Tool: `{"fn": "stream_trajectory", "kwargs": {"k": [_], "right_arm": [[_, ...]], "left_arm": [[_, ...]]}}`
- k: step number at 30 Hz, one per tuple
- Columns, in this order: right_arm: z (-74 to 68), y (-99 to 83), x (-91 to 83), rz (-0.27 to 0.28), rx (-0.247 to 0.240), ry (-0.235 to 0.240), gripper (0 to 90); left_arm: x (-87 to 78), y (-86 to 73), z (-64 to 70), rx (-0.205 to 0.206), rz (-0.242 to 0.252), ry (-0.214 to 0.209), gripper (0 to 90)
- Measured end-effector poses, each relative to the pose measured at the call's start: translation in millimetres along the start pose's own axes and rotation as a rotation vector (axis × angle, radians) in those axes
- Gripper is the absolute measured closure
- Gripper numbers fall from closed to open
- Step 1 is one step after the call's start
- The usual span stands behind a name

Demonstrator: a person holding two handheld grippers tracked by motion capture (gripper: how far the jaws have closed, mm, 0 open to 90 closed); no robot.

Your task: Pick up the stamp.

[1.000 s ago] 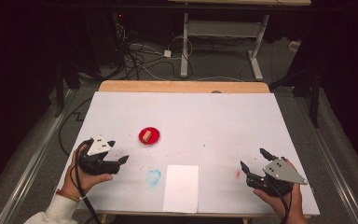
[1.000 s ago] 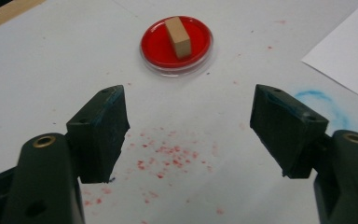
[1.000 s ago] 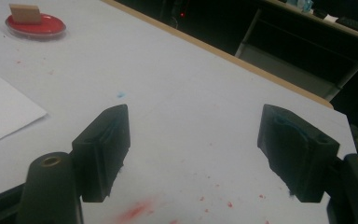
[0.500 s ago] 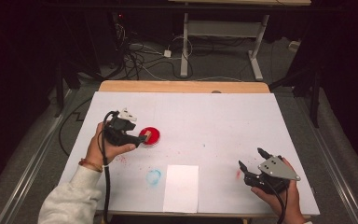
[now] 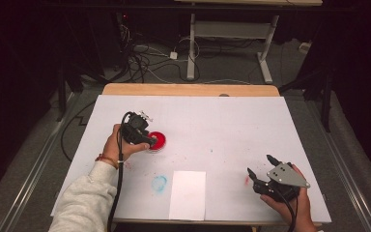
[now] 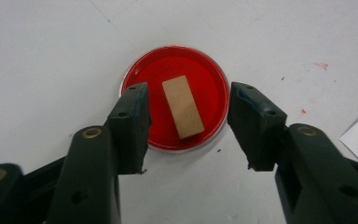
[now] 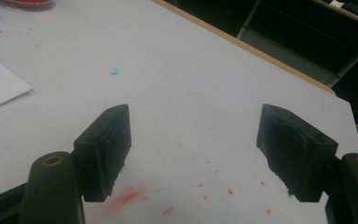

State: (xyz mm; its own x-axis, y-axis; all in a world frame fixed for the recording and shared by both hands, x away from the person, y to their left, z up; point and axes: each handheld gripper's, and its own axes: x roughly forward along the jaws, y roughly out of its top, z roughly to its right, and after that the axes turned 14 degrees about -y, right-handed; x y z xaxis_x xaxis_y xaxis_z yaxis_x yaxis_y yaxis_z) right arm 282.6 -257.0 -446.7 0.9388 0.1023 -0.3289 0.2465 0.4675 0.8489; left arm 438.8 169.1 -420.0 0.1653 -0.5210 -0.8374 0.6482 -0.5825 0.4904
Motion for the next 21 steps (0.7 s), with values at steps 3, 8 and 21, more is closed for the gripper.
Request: {"fn": "stream_trajectory", "kwargs": {"k": [3, 8, 21], "right_arm": [[-0.8, -0.2, 0.7, -0.004, -0.009, 0.000, 26.9], [-1.3, -0.7, 1.9, -0.018, -0.021, -0.015, 27.5], [-1.8, -0.7, 2.3, -0.022, -0.029, -0.014, 28.8]], "left_arm": [[4.9, 2.0, -0.7, -0.001, -0.019, 0.010, 53.1], [12.8, 4.9, -2.3, -0.006, -0.048, 0.013, 58.9], [22.3, 8.5, -5.5, -0.002, -0.100, 0.049, 73.1]]}}
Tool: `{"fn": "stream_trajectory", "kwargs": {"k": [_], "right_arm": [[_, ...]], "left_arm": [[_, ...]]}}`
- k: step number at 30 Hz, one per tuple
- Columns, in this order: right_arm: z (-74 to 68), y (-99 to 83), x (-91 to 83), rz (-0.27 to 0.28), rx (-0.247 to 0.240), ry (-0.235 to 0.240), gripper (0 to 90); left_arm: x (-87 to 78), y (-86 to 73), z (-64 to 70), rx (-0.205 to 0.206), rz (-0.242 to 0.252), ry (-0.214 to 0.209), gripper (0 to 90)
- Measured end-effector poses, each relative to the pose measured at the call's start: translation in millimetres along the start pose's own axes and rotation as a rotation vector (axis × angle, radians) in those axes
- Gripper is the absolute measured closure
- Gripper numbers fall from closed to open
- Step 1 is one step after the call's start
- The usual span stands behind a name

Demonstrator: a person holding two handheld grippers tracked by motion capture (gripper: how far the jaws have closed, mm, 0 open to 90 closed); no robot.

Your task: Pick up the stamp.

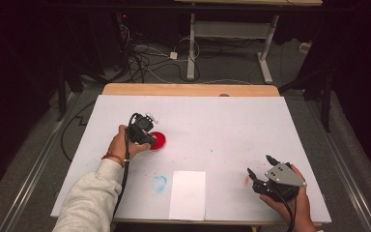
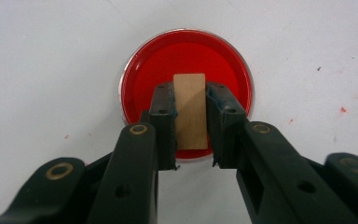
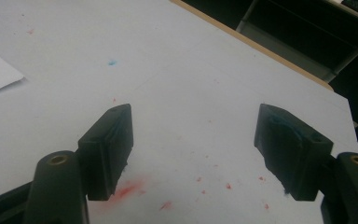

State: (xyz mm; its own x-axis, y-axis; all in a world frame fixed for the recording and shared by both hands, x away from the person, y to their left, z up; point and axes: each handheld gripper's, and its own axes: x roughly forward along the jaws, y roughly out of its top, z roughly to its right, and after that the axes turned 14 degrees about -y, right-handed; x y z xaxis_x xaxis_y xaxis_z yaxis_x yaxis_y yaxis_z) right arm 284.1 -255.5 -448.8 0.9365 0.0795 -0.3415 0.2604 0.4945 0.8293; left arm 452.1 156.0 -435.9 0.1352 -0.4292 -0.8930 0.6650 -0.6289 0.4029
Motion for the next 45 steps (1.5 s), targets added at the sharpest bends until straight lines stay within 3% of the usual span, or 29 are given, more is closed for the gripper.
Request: {"fn": "stream_trajectory", "kwargs": {"k": [12, 13, 14, 16, 28, 33, 45], "right_arm": [[0.1, 0.1, 1.2, 0.004, 0.009, 0.004, 28.4], [1.3, 0.0, 0.5, 0.008, 0.011, -0.001, 28.6], [1.3, 0.0, 0.5, 0.008, 0.011, -0.001, 28.6], [3.3, 0.3, 0.3, 0.014, 0.021, -0.006, 28.6], [2.5, -0.9, 0.1, 0.019, 0.017, -0.002, 28.3], [0.7, 1.6, 1.2, 0.028, 0.014, 0.005, 28.3], [0.5, 2.7, -0.1, 0.041, 0.014, 0.001, 28.0]], "left_arm": [[0.2, -1.0, -0.2, 0.032, -0.003, 0.002, 73.5], [-0.4, -1.8, 1.1, 0.047, 0.009, 0.024, 73.6], [-0.4, -1.8, 1.1, 0.047, 0.009, 0.024, 73.6], [-5.3, -5.9, 3.1, 0.065, 0.066, 0.006, 73.6], [-33.4, -19.8, 16.8, 0.114, 0.195, 0.003, 73.5], [-42.4, -28.4, 19.4, 0.129, 0.208, -0.014, 73.6], [-58.8, -37.9, 18.3, 0.136, 0.233, -0.010, 73.6]]}}
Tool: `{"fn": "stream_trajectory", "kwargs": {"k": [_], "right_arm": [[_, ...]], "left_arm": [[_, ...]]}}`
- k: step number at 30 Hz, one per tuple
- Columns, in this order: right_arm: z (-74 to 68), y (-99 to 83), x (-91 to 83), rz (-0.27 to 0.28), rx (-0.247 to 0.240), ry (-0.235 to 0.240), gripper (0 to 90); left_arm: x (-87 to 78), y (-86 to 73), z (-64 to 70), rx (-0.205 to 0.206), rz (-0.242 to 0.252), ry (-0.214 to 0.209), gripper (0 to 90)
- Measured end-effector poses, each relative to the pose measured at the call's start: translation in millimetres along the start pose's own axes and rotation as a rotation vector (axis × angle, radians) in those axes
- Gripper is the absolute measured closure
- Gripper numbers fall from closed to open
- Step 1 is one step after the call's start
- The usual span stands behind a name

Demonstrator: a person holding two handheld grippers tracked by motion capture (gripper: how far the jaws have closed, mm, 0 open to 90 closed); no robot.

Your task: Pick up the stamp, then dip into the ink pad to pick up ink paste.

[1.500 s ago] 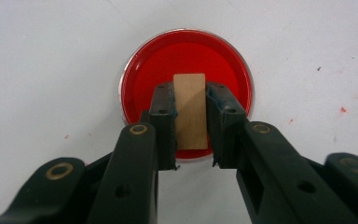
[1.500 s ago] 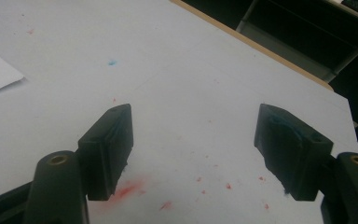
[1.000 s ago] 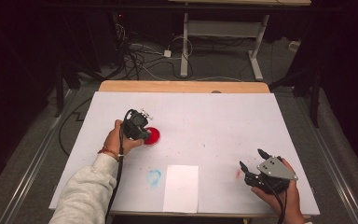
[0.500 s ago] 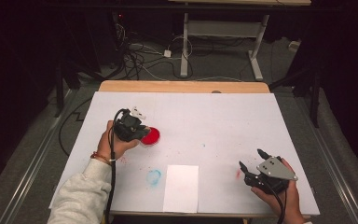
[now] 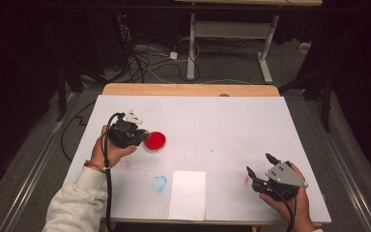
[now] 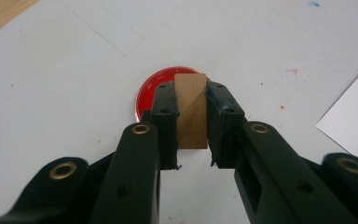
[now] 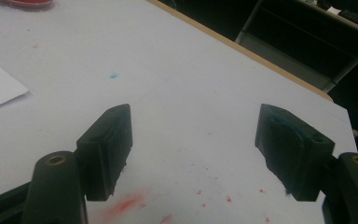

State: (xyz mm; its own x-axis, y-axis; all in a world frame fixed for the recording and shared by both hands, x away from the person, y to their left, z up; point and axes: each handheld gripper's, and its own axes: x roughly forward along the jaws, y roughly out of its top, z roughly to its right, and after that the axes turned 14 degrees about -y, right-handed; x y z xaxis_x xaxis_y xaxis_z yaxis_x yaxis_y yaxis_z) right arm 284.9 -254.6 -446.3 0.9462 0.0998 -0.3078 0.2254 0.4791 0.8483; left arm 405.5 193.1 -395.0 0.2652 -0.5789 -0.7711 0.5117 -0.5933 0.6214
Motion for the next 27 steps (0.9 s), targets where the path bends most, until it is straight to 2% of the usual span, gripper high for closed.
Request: {"fn": "stream_trajectory", "kwargs": {"k": [5, 11, 20, 27], "right_arm": [[0.4, 1.1, 0.5, 0.000, 0.007, -0.011, 28.1], [0.3, 0.5, 1.8, -0.001, -0.002, -0.002, 28.0], [-0.6, 0.0, -0.2, 0.001, -0.001, -0.003, 28.0], [-1.2, 0.2, 1.7, -0.003, -0.003, 0.006, 27.9]], "left_arm": [[-5.0, -1.8, -0.5, -0.004, 0.012, 0.005, 73.5], [-8.7, -1.0, -0.5, -0.001, 0.023, 0.007, 73.5], [-5.7, 13.3, 3.8, 0.021, 0.017, -0.019, 73.5], [-1.6, 27.9, 2.8, 0.034, -0.036, -0.028, 73.5]]}}
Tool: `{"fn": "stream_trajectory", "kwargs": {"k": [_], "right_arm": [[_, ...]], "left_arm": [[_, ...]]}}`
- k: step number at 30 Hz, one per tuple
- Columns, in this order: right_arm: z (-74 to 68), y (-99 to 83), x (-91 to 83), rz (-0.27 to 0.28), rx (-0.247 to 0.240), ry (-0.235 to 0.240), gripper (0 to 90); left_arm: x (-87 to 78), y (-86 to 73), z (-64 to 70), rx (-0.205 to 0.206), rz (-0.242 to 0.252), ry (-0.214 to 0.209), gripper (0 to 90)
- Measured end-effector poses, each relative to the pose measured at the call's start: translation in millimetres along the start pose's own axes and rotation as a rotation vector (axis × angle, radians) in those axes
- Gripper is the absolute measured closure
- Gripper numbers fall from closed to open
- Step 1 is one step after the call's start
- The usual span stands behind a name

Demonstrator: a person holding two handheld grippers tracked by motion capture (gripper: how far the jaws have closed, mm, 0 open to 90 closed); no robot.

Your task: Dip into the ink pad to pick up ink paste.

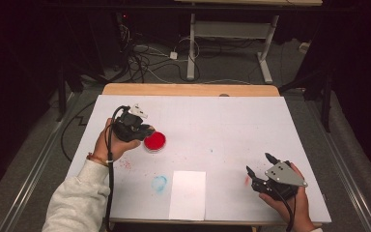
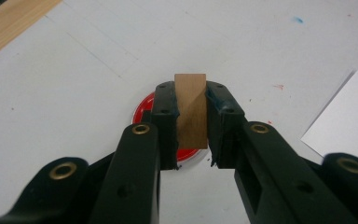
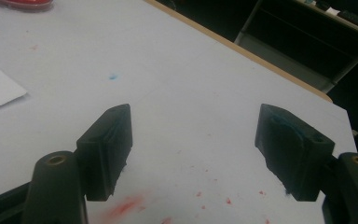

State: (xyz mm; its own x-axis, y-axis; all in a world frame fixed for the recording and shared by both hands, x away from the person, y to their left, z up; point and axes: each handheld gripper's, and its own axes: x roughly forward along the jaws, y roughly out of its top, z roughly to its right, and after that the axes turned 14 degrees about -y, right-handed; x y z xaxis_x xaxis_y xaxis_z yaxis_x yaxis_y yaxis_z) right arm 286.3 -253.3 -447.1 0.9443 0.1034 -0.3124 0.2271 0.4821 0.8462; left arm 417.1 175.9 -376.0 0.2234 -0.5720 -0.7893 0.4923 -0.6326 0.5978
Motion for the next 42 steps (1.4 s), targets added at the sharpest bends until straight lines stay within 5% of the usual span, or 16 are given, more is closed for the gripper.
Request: {"fn": "stream_trajectory", "kwargs": {"k": [12, 25, 42], "right_arm": [[-3.5, 0.2, 3.7, -0.008, -0.018, 0.008, 28.0], [-3.1, -3.4, 2.0, -0.019, -0.034, 0.000, 27.8], [-3.9, -3.6, 2.3, -0.021, -0.044, 0.001, 27.7]], "left_arm": [[29.1, 6.2, -20.7, -0.046, -0.082, -0.048, 73.5], [65.4, 0.3, -32.7, -0.096, -0.169, -0.055, 73.5], [72.9, -4.0, -37.9, -0.129, -0.159, -0.093, 73.7]]}}
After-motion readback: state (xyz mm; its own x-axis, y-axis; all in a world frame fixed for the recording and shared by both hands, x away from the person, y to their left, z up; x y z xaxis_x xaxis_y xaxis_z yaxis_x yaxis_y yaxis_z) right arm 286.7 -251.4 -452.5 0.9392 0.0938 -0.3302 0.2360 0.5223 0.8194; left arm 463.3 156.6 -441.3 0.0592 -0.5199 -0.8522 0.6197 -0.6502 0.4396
